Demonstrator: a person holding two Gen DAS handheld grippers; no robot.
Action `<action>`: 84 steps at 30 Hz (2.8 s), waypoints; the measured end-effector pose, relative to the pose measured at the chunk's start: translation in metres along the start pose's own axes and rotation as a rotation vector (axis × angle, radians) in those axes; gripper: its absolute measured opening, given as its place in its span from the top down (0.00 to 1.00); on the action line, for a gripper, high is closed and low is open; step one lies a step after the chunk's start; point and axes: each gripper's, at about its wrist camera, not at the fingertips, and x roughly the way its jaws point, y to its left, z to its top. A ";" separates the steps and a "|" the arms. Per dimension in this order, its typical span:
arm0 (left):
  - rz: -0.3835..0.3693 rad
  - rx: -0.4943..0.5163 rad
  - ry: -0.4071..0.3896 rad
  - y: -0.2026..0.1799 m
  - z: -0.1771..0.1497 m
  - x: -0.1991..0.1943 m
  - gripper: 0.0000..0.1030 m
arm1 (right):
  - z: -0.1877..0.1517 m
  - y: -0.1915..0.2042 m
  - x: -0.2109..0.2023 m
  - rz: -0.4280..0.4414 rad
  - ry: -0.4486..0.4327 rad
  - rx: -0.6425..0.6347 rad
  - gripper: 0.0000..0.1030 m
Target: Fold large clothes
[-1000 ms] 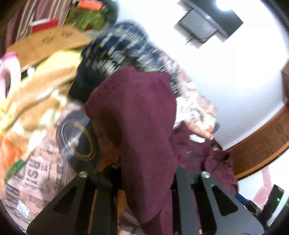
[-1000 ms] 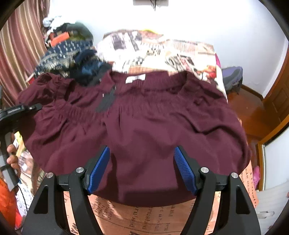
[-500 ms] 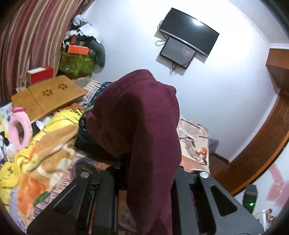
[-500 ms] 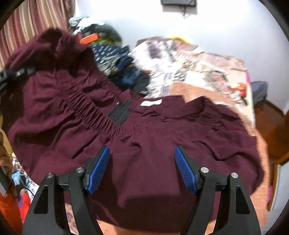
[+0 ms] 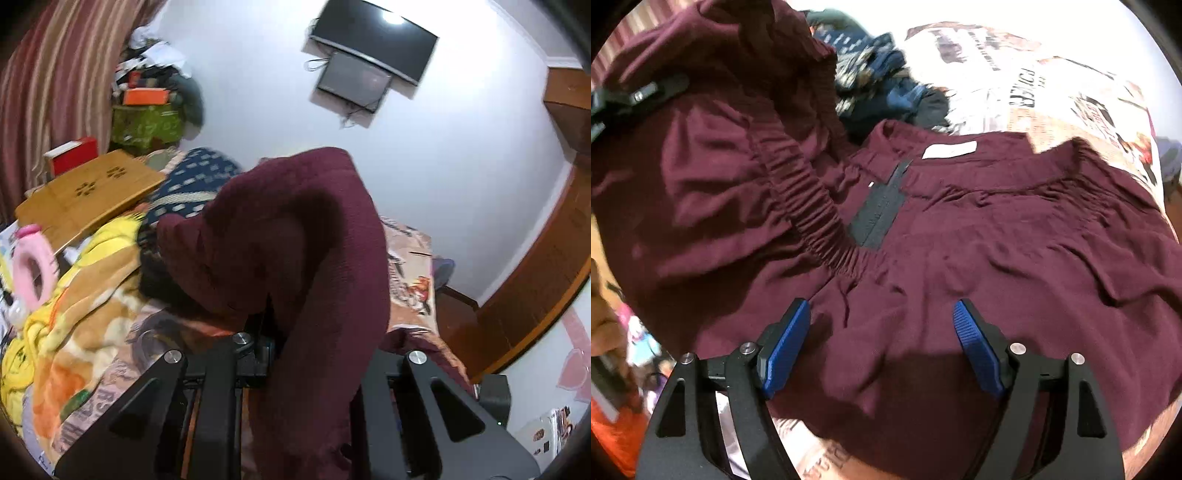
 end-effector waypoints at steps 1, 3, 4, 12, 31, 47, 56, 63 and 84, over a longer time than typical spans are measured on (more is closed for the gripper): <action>-0.016 0.018 -0.003 -0.011 0.002 0.001 0.87 | -0.001 -0.007 -0.011 -0.002 -0.026 0.024 0.25; -0.056 0.059 -0.005 -0.038 0.004 0.006 0.87 | -0.001 -0.020 -0.029 -0.010 -0.067 0.054 0.25; -0.068 0.071 -0.005 -0.046 0.004 0.009 0.87 | -0.002 -0.025 -0.038 -0.017 -0.088 0.068 0.25; -0.199 0.191 0.094 -0.145 -0.014 0.053 0.87 | -0.019 -0.086 -0.113 -0.192 -0.262 0.192 0.25; -0.374 0.539 0.419 -0.212 -0.126 0.048 0.38 | -0.078 -0.140 -0.169 -0.338 -0.269 0.358 0.25; -0.149 0.517 0.224 -0.122 -0.048 0.029 0.16 | -0.018 -0.096 -0.163 -0.197 -0.302 0.136 0.25; -0.099 0.520 0.380 -0.097 -0.094 0.072 0.16 | 0.012 -0.101 -0.121 -0.247 -0.195 0.091 0.25; -0.131 0.492 0.454 -0.096 -0.124 0.081 0.16 | -0.016 -0.158 -0.111 -0.200 -0.111 0.259 0.25; 0.010 0.354 0.340 -0.047 -0.071 0.073 0.16 | -0.007 -0.141 -0.126 -0.227 -0.137 0.159 0.19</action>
